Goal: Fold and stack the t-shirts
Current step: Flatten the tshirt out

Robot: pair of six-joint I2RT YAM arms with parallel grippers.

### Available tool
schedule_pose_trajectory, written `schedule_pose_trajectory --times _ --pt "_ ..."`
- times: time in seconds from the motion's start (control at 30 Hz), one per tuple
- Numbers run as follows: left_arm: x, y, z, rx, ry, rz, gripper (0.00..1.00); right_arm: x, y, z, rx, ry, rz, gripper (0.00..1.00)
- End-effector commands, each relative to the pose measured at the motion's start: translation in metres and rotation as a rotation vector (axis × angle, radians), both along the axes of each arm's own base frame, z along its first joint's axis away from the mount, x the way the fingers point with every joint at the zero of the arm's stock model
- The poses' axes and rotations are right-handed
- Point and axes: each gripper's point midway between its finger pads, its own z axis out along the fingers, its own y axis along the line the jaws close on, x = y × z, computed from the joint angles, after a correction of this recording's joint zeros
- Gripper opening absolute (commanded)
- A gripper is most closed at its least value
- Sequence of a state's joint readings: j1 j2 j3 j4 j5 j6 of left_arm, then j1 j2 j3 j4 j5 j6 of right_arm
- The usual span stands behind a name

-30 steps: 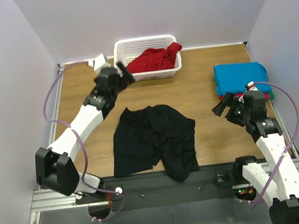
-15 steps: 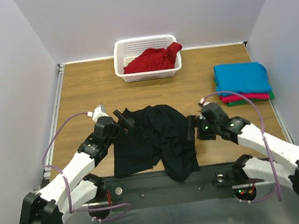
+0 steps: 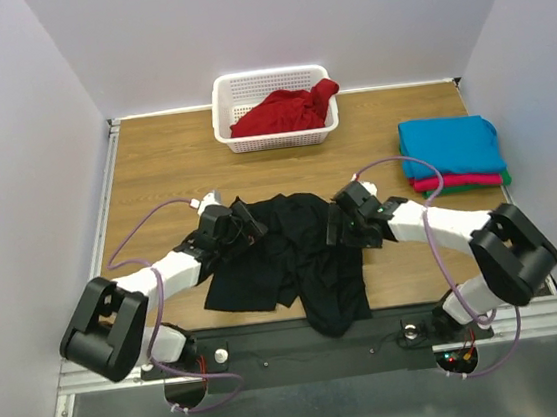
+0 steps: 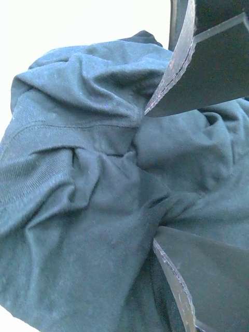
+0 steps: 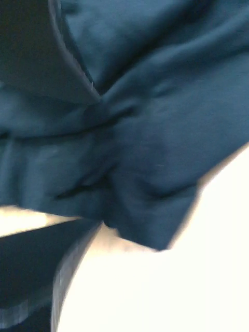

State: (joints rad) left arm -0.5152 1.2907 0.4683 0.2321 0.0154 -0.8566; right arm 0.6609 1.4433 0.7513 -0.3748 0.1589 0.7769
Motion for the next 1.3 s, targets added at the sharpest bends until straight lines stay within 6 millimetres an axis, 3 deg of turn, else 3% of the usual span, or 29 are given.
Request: schedule_pose_trajectory --times 0.0,0.03,0.23,0.37,0.53,0.63,0.67,0.7,0.73,0.77,0.8,0.87,0.9,0.97,1.03,1.1,1.13,1.27 --pt "0.007 -0.001 -0.011 0.051 0.019 -0.031 0.99 0.050 -0.010 0.000 -0.082 -0.115 -0.144 0.78" --pt "0.009 -0.001 -0.012 0.055 0.019 -0.031 0.98 0.057 -0.018 -0.009 -0.107 -0.097 -0.172 0.48" --pt "0.032 -0.006 -0.016 0.062 0.027 -0.038 0.98 0.105 -0.038 -0.009 -0.182 -0.126 -0.229 0.24" --pt "0.038 -0.018 -0.020 0.040 0.046 -0.079 0.98 0.145 -0.053 0.008 -0.256 -0.199 -0.199 0.21" --pt "0.031 -0.021 -0.017 0.013 0.040 -0.101 0.98 0.184 -0.047 0.029 -0.271 -0.295 -0.057 0.20" --pt "0.025 -0.014 0.001 0.007 -0.005 -0.089 0.98 0.186 -0.037 0.047 -0.237 -0.326 0.010 0.31" --pt "0.023 -0.011 0.005 0.013 -0.015 -0.080 0.98 0.180 -0.037 0.049 -0.224 -0.324 0.014 0.39" --pt "0.024 -0.004 0.022 0.018 -0.062 -0.050 0.98 0.175 -0.034 0.053 -0.196 -0.326 0.030 0.58" --pt "0.023 0.001 0.028 0.029 -0.074 -0.032 0.98 0.172 -0.032 0.072 -0.169 -0.364 0.034 0.66" --pt "0.015 0.009 0.026 0.058 -0.053 -0.018 0.98 0.165 -0.034 0.074 -0.158 -0.364 0.036 0.72" --pt "0.017 0.019 0.045 0.074 -0.108 0.022 0.98 0.161 -0.035 0.082 -0.144 -0.379 0.031 0.75" --pt "0.002 0.035 0.048 0.120 -0.070 0.065 0.98 0.151 -0.038 0.112 -0.101 -0.439 0.003 0.92" --pt "0.002 0.047 0.064 0.129 -0.110 0.130 0.98 0.143 -0.047 0.108 -0.116 -0.434 -0.020 1.00" --pt "-0.014 0.062 0.062 0.153 -0.073 0.176 0.98 0.130 -0.056 0.127 -0.087 -0.475 -0.077 1.00" --pt "-0.028 0.070 0.056 0.124 -0.047 0.230 0.99 0.111 -0.073 0.116 -0.105 -0.452 -0.145 1.00" --pt "-0.046 0.069 0.038 0.091 0.019 0.231 0.98 0.097 -0.078 0.127 -0.045 -0.476 -0.207 1.00" --pt "-0.055 0.062 0.031 0.081 0.043 0.207 0.98 0.086 -0.081 0.115 -0.030 -0.449 -0.225 1.00" --pt "-0.078 0.047 0.009 0.081 0.129 0.173 0.95 0.066 -0.078 0.115 0.043 -0.444 -0.215 1.00"
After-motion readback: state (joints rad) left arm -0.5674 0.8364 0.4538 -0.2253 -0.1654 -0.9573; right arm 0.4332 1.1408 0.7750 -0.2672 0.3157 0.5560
